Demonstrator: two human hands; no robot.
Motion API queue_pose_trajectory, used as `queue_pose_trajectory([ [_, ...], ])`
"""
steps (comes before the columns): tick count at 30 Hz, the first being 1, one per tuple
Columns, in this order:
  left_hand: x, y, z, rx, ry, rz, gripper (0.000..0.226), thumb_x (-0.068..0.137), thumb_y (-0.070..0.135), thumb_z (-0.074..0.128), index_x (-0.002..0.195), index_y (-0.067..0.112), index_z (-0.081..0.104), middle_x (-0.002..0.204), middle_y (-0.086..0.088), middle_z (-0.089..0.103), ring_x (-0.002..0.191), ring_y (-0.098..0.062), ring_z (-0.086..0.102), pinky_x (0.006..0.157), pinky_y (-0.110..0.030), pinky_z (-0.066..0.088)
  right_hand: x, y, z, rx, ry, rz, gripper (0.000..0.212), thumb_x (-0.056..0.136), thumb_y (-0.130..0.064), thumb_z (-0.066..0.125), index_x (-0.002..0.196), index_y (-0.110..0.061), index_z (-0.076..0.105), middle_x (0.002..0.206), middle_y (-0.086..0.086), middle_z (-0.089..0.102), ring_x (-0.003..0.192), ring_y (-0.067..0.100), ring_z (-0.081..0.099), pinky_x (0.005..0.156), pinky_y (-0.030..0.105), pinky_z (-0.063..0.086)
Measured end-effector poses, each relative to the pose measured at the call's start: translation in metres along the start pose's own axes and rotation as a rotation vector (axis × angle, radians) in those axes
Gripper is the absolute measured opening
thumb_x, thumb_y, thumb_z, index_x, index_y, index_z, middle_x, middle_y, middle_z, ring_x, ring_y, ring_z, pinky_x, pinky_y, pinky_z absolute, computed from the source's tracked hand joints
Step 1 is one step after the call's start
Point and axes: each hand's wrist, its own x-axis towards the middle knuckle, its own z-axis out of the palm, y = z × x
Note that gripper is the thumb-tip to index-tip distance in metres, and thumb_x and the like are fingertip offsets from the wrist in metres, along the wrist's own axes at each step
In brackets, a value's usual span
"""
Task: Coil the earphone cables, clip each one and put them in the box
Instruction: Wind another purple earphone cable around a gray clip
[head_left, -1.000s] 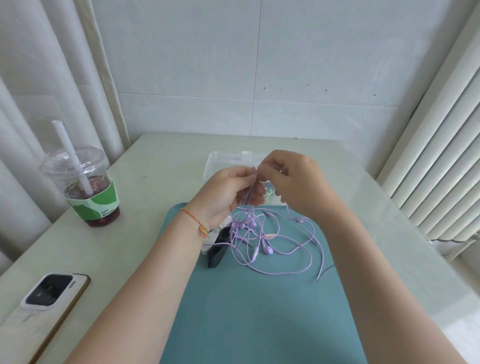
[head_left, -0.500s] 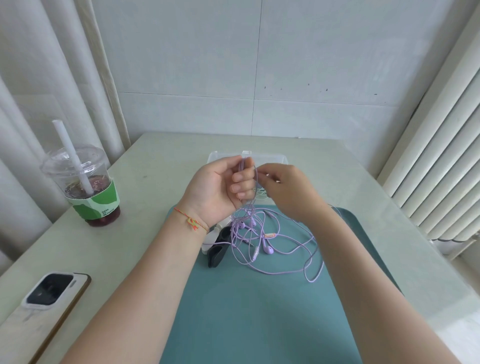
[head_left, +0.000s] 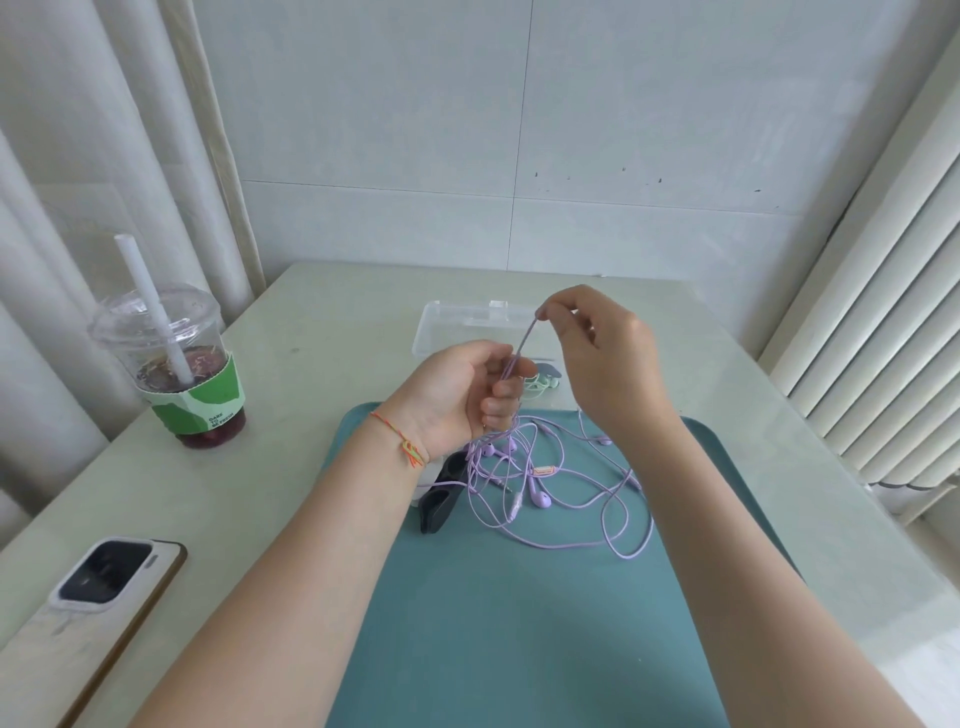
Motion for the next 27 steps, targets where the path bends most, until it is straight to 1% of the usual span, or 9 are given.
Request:
queue_pose_trajectory([
  [6,-0.006,0.005,0.003,-0.133,-0.148,0.078,0.024,0.091,0.019,0.039,0.075,0.011,0.054,0.054,0.005,0.028,0.041,-0.007,0.025,0.043,-0.021,0.020,0.002,0.007,0.000,-0.046,-0.073,0.067,0.017,0.096,-0.021,0.052,0.087,-0.021,0.067,0.053,-0.004,0.044,0.045,0.008,0.038,0.045,0.017,0.030],
  [9,-0.006,0.007,0.005,-0.330,-0.160,0.203,0.017,0.092,0.017,0.042,0.082,0.011,0.055,0.059,0.005,0.037,0.046,-0.008,0.035,0.047,-0.019,0.032,-0.001,0.006,0.001,-0.190,-0.357,0.068,0.023,0.096,-0.022,0.054,0.075,-0.029,0.060,0.055,-0.005,0.044,0.050,0.011,0.039,0.046,0.015,0.032],
  [11,-0.005,0.009,0.005,-0.449,-0.119,0.267,0.020,0.094,0.016,0.043,0.088,0.009,0.061,0.064,0.003,0.050,0.053,-0.009,0.049,0.053,-0.021,0.046,-0.006,0.001,0.004,-0.254,-0.532,0.048,0.031,0.096,-0.022,0.055,0.066,-0.032,0.056,0.056,-0.006,0.045,0.057,0.016,0.042,0.052,0.022,0.034],
  [13,-0.003,0.009,0.002,-0.476,-0.037,0.337,0.025,0.098,0.013,0.043,0.093,0.007,0.066,0.072,-0.001,0.065,0.063,-0.013,0.064,0.062,-0.024,0.056,-0.011,-0.003,0.007,-0.239,-0.616,0.055,0.023,0.096,-0.023,0.054,0.079,-0.029,0.069,0.061,-0.010,0.050,0.062,0.014,0.051,0.060,0.027,0.039],
  [15,-0.002,0.007,0.000,-0.400,0.048,0.425,0.025,0.101,0.012,0.041,0.099,0.006,0.064,0.079,-0.003,0.071,0.075,-0.015,0.071,0.071,-0.024,0.058,-0.012,-0.008,0.007,-0.227,-0.643,0.058,0.021,0.096,-0.025,0.053,0.098,-0.022,0.074,0.069,-0.006,0.059,0.070,0.018,0.058,0.064,0.027,0.042],
  [17,0.000,0.005,-0.001,-0.317,0.114,0.488,0.023,0.102,0.009,0.041,0.101,0.005,0.063,0.085,-0.004,0.073,0.083,-0.018,0.072,0.077,-0.026,0.058,-0.012,-0.010,0.006,-0.230,-0.649,0.044,0.022,0.096,-0.027,0.053,0.100,-0.019,0.074,0.073,0.000,0.061,0.061,0.015,0.052,0.058,0.026,0.040],
  [22,0.003,-0.001,0.002,-0.247,0.192,0.538,0.019,0.100,0.006,0.046,0.103,0.003,0.064,0.094,-0.009,0.073,0.092,-0.022,0.072,0.088,-0.030,0.056,-0.015,-0.017,0.006,-0.229,-0.632,0.006,0.018,0.094,-0.030,0.057,0.089,-0.019,0.071,0.053,-0.011,0.046,0.044,0.004,0.040,0.045,0.014,0.031],
  [25,0.004,-0.005,0.007,-0.219,0.224,0.548,0.018,0.099,0.006,0.048,0.104,0.003,0.065,0.097,-0.010,0.073,0.096,-0.023,0.071,0.093,-0.031,0.054,-0.018,-0.022,0.007,-0.258,-0.616,-0.040,0.029,0.095,-0.033,0.054,0.079,-0.011,0.065,0.058,-0.002,0.048,0.050,0.012,0.038,0.048,0.023,0.029],
  [27,0.005,-0.008,0.011,-0.151,0.246,0.531,0.017,0.098,0.008,0.051,0.101,0.006,0.068,0.095,-0.009,0.074,0.096,-0.022,0.071,0.085,-0.029,0.056,-0.019,-0.024,0.009,-0.296,-0.583,-0.056,0.035,0.096,-0.030,0.051,0.071,-0.007,0.056,0.060,0.005,0.045,0.054,0.018,0.035,0.050,0.030,0.028],
])
